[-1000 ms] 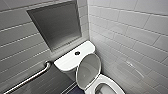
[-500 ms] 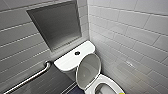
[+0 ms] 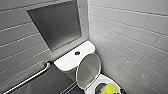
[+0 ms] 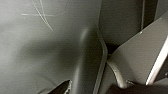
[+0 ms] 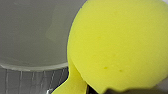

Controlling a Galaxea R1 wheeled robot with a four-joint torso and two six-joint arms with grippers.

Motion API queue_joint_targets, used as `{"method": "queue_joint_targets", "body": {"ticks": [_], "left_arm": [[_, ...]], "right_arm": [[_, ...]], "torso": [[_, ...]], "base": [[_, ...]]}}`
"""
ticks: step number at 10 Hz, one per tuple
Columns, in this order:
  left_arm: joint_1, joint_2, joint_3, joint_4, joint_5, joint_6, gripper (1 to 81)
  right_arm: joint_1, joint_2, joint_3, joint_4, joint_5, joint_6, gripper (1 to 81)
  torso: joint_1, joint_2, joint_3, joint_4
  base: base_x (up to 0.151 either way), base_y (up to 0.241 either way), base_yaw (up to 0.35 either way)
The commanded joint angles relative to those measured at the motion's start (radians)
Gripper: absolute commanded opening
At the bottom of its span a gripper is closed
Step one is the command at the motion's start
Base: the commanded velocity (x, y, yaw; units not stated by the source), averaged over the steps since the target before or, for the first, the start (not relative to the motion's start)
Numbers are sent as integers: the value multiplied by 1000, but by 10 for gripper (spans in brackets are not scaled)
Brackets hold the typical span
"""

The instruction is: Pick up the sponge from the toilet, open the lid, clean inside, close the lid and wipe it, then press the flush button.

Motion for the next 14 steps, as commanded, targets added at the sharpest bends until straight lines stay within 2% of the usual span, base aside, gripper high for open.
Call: {"method": "queue_joint_targets", "body": {"ticks": [1, 5, 7, 10, 14], "left_arm": [[5, -2, 3, 1, 83, 1, 811], [5, -3, -10, -5, 84, 1, 811], [5, -2, -13, -5, 83, 1, 811], [3, -2, -13, -5, 83, 1, 811], [2, 0, -13, -1, 83, 1, 811]], "right_arm": [[220, 233, -304, 37, -271, -2, 10], [275, 529, -691, -2, -404, -2, 10], [278, 583, -739, -17, -417, -4, 10], [283, 602, -689, -17, -425, -1, 10], [199, 631, -682, -30, -423, -1, 10]], "torso": [[0, 0, 0, 0], [0, 0, 0, 0], [0, 0, 0, 0], [0, 0, 0, 0], [0, 0, 0, 0]], "base": [[0, 0, 0], [0, 0, 0], [0, 0, 0], [0, 0, 0], [0, 0, 0]]}}
